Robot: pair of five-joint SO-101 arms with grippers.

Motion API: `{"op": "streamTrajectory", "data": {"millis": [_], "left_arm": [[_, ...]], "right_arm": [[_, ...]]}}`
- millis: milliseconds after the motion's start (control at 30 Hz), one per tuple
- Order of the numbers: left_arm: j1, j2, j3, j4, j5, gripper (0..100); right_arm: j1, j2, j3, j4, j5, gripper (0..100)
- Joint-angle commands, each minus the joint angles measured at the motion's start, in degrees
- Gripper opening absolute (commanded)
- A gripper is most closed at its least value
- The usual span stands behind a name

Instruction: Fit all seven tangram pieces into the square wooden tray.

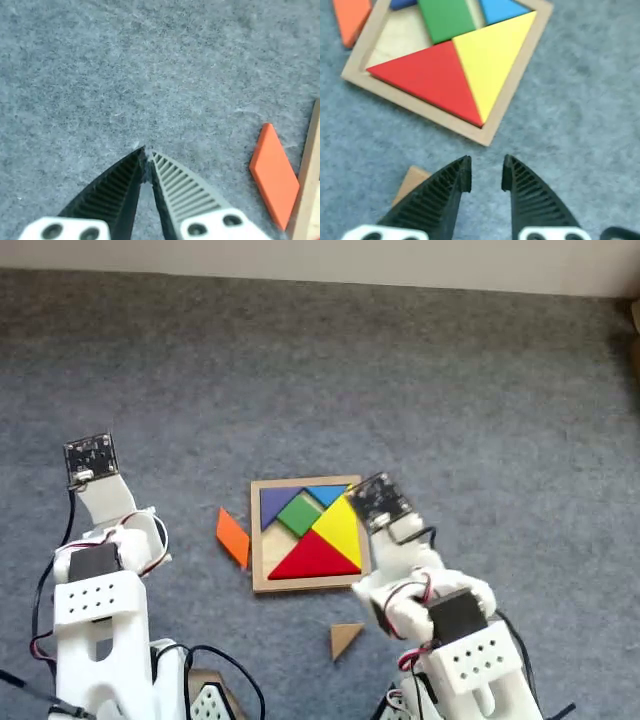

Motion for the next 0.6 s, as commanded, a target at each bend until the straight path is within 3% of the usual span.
{"op": "streamTrajectory", "data": {"millis": [0, 200, 367, 567], "left_arm": [[-0.7, -0.5, -0.1, -0.8, -0.3, 2], [-0.7, -0.7, 1.0, -1.6, -0.3, 2], [-0.7, -0.5, 1.0, -1.8, -0.3, 2], [-0.7, -0.5, 1.1, -1.8, -0.3, 2]], "right_arm": [[-3.8, -1.4, 0.0, 2.5, -5.7, 15.0], [-11.9, 5.9, -0.2, 7.0, -13.5, 27.0], [-19.7, 13.3, -3.8, 4.5, -22.5, 27.6], [-27.6, 19.0, -4.1, -3.4, -25.8, 27.6]]}}
